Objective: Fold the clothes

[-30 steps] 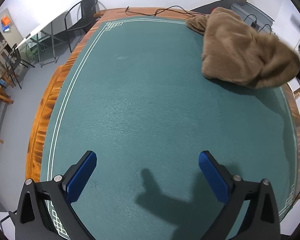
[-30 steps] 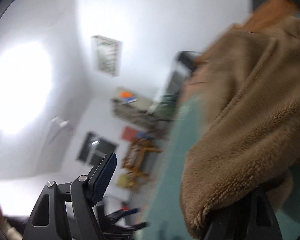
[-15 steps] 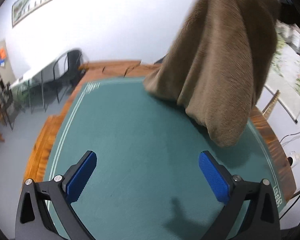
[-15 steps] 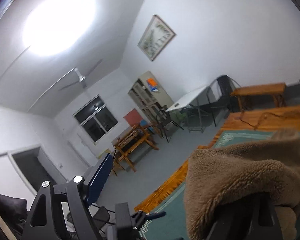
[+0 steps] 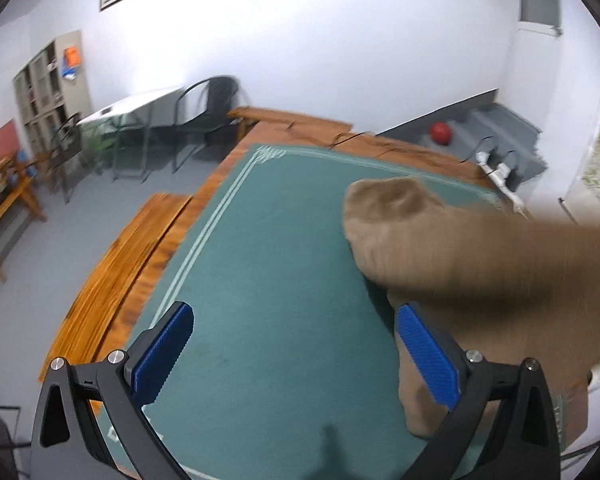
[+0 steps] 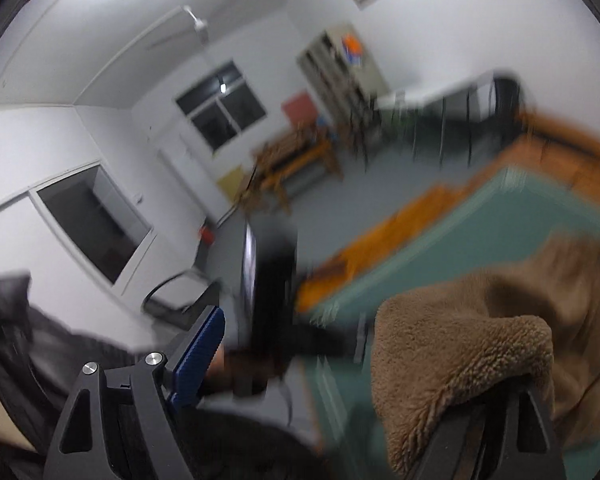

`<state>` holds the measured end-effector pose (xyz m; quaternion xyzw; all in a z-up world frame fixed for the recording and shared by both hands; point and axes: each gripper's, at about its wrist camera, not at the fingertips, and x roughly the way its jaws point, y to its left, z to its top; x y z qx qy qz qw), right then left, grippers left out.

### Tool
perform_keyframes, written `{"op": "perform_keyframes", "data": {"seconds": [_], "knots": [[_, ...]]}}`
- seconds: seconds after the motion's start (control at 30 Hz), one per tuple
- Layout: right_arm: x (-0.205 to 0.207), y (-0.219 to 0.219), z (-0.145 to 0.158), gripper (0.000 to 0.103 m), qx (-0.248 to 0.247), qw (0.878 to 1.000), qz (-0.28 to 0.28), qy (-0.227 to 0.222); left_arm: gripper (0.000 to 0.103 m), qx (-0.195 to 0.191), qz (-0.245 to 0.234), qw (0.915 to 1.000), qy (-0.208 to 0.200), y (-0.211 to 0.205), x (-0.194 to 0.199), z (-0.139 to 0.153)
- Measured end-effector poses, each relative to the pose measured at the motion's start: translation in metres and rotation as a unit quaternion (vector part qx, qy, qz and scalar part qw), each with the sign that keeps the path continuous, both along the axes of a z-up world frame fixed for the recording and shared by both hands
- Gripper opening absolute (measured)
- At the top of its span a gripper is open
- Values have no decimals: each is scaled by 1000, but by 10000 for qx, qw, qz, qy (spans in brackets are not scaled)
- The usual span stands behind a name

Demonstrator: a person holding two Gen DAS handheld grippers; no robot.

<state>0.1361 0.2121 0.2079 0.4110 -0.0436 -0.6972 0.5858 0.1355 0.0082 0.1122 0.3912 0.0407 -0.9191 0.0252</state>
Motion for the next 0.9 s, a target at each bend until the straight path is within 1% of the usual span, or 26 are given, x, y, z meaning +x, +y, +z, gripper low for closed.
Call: {"op": "perform_keyframes", "data": {"seconds": [0.07, 0.13, 0.2, 0.3, 0.43, 0.57, 0.67, 0.73, 0.83, 0.9], "knots": [[4, 3, -46, 84, 90, 9988, 66, -487, 102, -136, 58, 9999, -68, -2, -2, -3], [9, 14, -84, 84, 185, 9955, -96, -927, 102, -202, -41, 9997, -86, 1, -7, -7], [16, 26, -119, 84, 341, 9901, -316, -1321, 102, -256, -187, 9995, -92, 11, -3, -5], [26, 47, -168, 84, 625, 9782, -722, -1843, 102, -366, -462, 9982, -125, 31, -7, -4], [30, 102, -186, 84, 494, 9623, -1595, -2147, 102, -382, -694, 9966, -242, 43, -15, -9], [34, 155, -205, 84, 327, 9379, -2458, -2425, 102, -381, -830, 9953, -309, 50, -28, -12], [15, 182, -200, 84, -526, 9149, -3106, -2522, 102, -398, -974, 9939, -342, 55, -35, -14], [0, 191, -202, 84, -1108, 8964, -3355, -2675, 102, -399, -1051, 9929, -381, 56, -37, -17], [-28, 195, -213, 84, -1533, 8725, -3686, -2819, 102, -398, -1100, 9920, -481, 53, -42, -22], [-55, 195, -222, 84, -1305, 8609, -4082, -2742, 102, -411, -1058, 9921, -541, 44, -44, -25]]}}
